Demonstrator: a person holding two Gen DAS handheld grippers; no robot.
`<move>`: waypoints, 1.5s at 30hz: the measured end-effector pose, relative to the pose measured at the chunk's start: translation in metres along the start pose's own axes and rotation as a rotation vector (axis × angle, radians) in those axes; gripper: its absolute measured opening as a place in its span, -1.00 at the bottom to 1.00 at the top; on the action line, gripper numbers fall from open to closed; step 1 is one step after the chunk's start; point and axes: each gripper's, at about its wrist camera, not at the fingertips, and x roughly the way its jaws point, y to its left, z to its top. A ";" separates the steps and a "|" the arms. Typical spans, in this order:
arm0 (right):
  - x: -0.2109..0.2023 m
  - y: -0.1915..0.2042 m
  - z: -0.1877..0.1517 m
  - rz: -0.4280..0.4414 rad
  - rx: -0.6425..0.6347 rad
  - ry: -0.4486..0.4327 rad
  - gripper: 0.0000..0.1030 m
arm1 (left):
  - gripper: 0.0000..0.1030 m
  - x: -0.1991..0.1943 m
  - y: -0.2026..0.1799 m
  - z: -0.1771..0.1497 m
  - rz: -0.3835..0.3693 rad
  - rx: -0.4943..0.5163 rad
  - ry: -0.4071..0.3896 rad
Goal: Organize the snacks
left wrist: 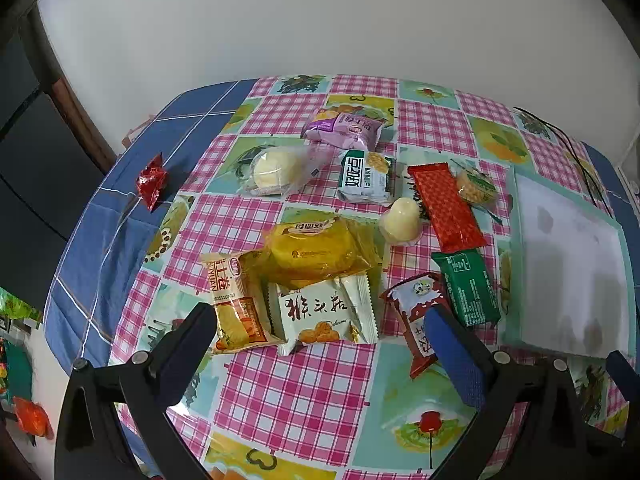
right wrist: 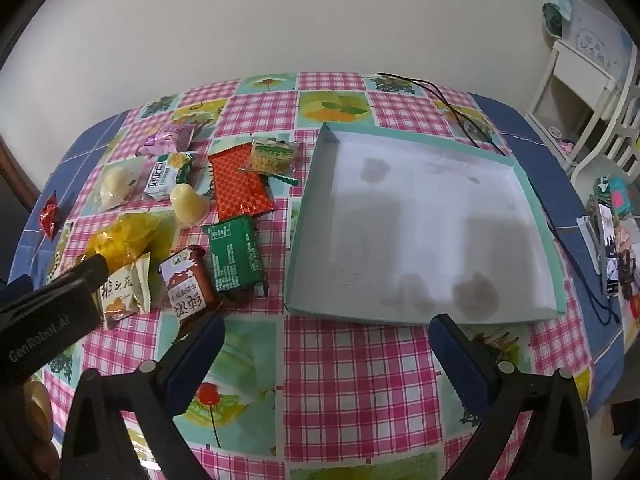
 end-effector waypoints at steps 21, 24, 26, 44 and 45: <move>0.000 0.000 0.001 0.005 0.006 -0.001 1.00 | 1.00 0.001 -0.005 -0.002 0.033 0.018 0.007; 0.000 0.000 0.001 0.006 0.007 0.001 1.00 | 1.00 0.002 -0.006 -0.002 0.037 0.019 0.010; -0.001 0.000 0.001 0.007 0.008 0.003 1.00 | 1.00 0.003 -0.006 -0.003 0.038 0.017 0.011; 0.000 0.001 0.001 0.009 0.009 0.005 1.00 | 1.00 0.006 -0.007 -0.004 0.040 0.018 0.021; 0.000 0.001 0.001 0.008 0.009 0.006 1.00 | 1.00 0.006 -0.006 -0.004 0.040 0.016 0.023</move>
